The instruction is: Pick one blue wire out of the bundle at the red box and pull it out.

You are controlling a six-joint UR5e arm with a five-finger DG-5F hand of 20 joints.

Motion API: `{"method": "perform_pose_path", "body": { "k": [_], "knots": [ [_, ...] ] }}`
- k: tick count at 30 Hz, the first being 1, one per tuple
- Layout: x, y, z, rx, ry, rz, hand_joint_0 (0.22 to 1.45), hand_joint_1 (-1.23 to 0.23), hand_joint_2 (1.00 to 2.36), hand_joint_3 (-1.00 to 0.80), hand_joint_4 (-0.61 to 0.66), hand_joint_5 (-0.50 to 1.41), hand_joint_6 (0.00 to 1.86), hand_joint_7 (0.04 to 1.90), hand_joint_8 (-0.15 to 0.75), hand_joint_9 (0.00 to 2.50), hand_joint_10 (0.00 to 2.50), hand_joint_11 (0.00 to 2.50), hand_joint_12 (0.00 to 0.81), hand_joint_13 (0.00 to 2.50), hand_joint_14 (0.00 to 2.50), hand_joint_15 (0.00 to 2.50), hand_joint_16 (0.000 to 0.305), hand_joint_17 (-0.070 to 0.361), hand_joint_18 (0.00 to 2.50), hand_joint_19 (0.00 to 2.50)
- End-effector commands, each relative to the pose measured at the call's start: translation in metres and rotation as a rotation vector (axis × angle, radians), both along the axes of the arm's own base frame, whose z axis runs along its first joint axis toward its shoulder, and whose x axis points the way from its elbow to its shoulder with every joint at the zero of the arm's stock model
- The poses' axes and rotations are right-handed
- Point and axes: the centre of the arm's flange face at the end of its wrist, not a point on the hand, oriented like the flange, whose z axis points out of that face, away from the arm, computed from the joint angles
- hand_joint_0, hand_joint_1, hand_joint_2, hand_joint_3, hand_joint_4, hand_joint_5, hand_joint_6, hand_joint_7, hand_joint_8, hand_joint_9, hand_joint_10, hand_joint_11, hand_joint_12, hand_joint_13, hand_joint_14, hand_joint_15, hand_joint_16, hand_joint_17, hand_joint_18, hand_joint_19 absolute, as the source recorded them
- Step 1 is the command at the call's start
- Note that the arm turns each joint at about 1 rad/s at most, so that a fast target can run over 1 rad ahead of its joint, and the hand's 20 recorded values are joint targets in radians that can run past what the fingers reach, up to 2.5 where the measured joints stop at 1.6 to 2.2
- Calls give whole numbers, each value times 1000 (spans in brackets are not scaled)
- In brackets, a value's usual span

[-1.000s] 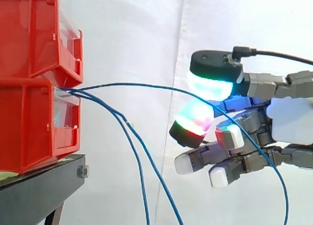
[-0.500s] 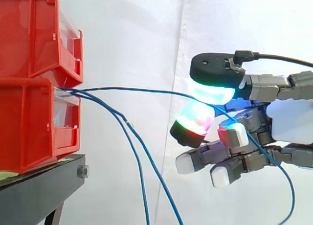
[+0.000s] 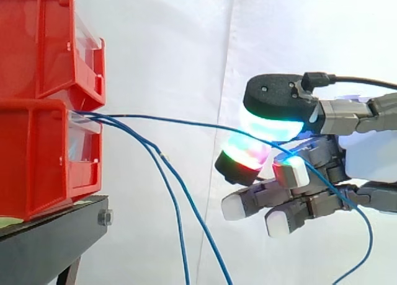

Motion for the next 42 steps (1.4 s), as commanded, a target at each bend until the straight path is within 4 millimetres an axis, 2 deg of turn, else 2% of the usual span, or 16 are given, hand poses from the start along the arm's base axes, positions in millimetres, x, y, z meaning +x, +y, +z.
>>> {"method": "perform_pose_path", "body": {
  "k": [1, 3, 7, 10, 15, 20, 23, 29, 33, 37, 42],
  "knots": [
    [0, 0, 1, 0, -1, 0, 553, -635, 1007, -408, 133, -55, 746, 1187, 251, 1339, 23, 765, 346, 709, 16, 416, 43, 96, 758, 643],
    [0, 0, 0, 0, 0, 0, 534, -532, 1003, -448, 122, -56, 745, 1180, 259, 1336, 24, 753, 354, 718, 16, 429, 44, 100, 768, 646],
    [0, 2, 0, -4, 2, -1, 517, -475, 1000, -495, 109, -53, 729, 1199, 256, 1326, 22, 752, 367, 719, 16, 428, 46, 104, 763, 639],
    [0, 3, -4, -47, 36, -5, 501, -504, 1000, -500, 121, -55, 730, 1193, 268, 1324, 22, 752, 375, 720, 15, 426, 48, 107, 774, 635],
    [-1, 2, -6, -158, 102, -25, 428, -674, 1000, -500, 141, -68, 751, 1136, 292, 1303, 22, 750, 405, 730, 14, 411, 54, 121, 814, 594],
    [-1, 4, -6, -237, 141, -32, 413, -727, 1000, -500, 152, -72, 757, 1115, 288, 1272, 22, 740, 410, 720, 14, 406, 55, 123, 817, 578],
    [1, 5, -9, -277, 159, -39, 443, -768, 1000, -500, 148, -75, 759, 1116, 278, 1258, 20, 749, 393, 702, 15, 407, 52, 116, 787, 593],
    [3, 9, -8, -278, 141, -38, 548, -685, 1000, -500, 123, -74, 774, 1138, 255, 1268, 25, 766, 354, 686, 16, 422, 44, 99, 738, 637],
    [4, 10, -6, -265, 117, -39, 590, -665, 1006, -413, 120, -73, 783, 1137, 250, 1295, 25, 776, 345, 691, 16, 430, 42, 95, 742, 652],
    [6, 10, -4, -256, 95, -41, 592, -651, 1007, -401, 115, -72, 783, 1143, 254, 1301, 24, 775, 344, 695, 17, 438, 42, 95, 746, 661],
    [6, 10, -4, -250, 89, -41, 529, -612, 1003, -450, 109, -73, 771, 1145, 265, 1293, 24, 772, 363, 704, 18, 437, 46, 103, 747, 655]
  ]
}}
